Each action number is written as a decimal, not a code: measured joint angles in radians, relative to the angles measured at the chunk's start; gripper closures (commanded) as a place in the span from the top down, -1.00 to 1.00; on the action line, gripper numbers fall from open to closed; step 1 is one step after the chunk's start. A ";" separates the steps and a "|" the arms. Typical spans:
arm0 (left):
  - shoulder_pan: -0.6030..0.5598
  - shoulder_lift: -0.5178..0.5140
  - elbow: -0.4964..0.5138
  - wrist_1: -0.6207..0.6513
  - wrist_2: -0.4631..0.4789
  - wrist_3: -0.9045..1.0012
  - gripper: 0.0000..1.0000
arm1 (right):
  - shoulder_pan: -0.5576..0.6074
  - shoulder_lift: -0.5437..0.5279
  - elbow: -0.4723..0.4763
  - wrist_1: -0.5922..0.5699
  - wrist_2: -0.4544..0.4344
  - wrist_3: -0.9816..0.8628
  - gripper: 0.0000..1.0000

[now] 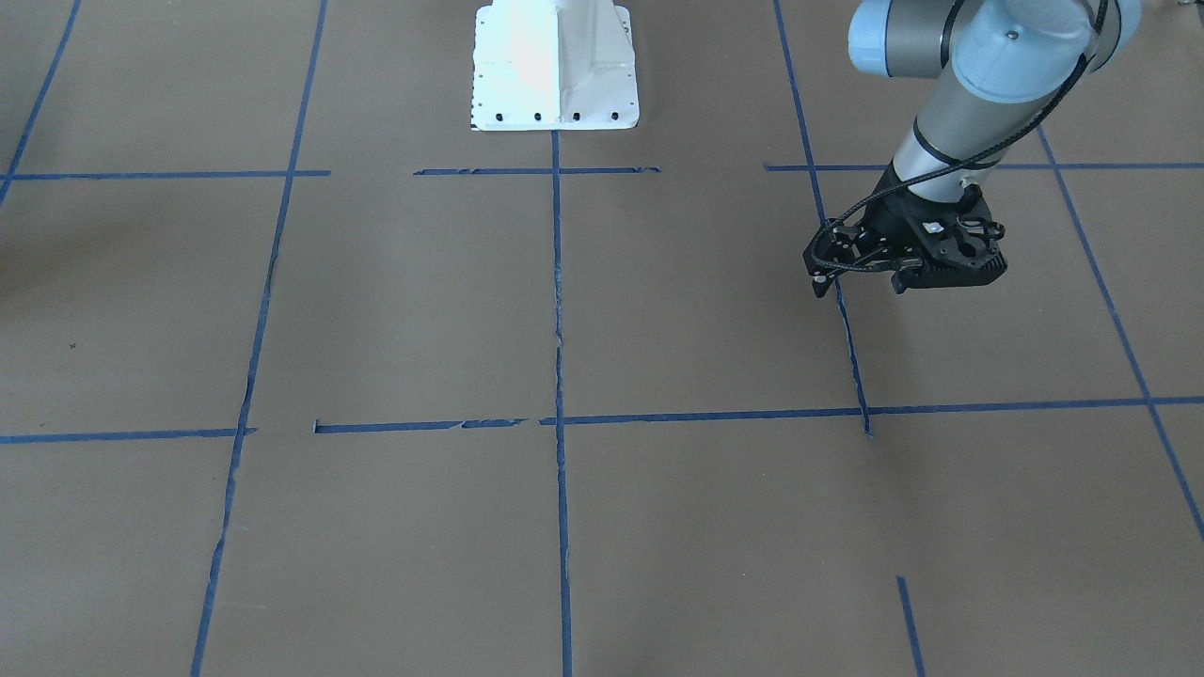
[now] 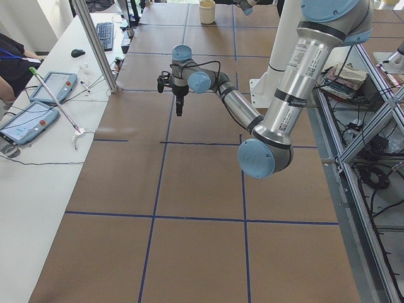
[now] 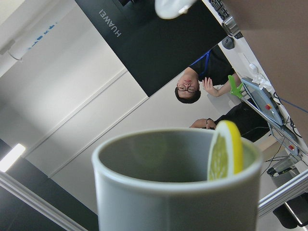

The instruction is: Left arm hands cup to right arm to dump lemon

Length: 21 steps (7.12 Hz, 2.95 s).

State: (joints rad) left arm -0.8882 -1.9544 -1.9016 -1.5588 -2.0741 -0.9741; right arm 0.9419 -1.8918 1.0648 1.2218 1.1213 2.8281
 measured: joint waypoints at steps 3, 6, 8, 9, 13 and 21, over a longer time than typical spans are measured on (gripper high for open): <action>0.000 0.001 -0.001 -0.002 0.000 0.000 1.00 | 0.001 -0.002 -0.004 0.001 -0.001 -0.005 -1.00; 0.001 0.004 -0.004 -0.004 0.000 0.000 1.00 | 0.005 -0.009 -0.001 -0.009 0.009 -0.096 -1.00; 0.001 0.006 -0.006 -0.006 0.000 0.000 1.00 | 0.055 -0.010 0.043 -0.055 0.047 -0.191 -1.00; 0.001 0.007 -0.006 -0.008 0.000 0.000 1.00 | 0.087 -0.012 0.107 -0.141 0.083 -0.268 -1.00; 0.003 0.008 -0.006 -0.010 0.000 -0.001 1.00 | 0.116 -0.030 0.404 -0.523 0.157 -0.718 -0.99; 0.089 -0.070 -0.054 -0.014 0.047 0.074 1.00 | -0.016 0.171 0.530 -0.975 0.415 -1.884 -0.72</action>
State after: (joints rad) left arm -0.7989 -2.0248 -1.9556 -1.5731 -2.0276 -0.9004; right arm 0.9261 -1.7204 1.5943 0.2469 1.5367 0.9436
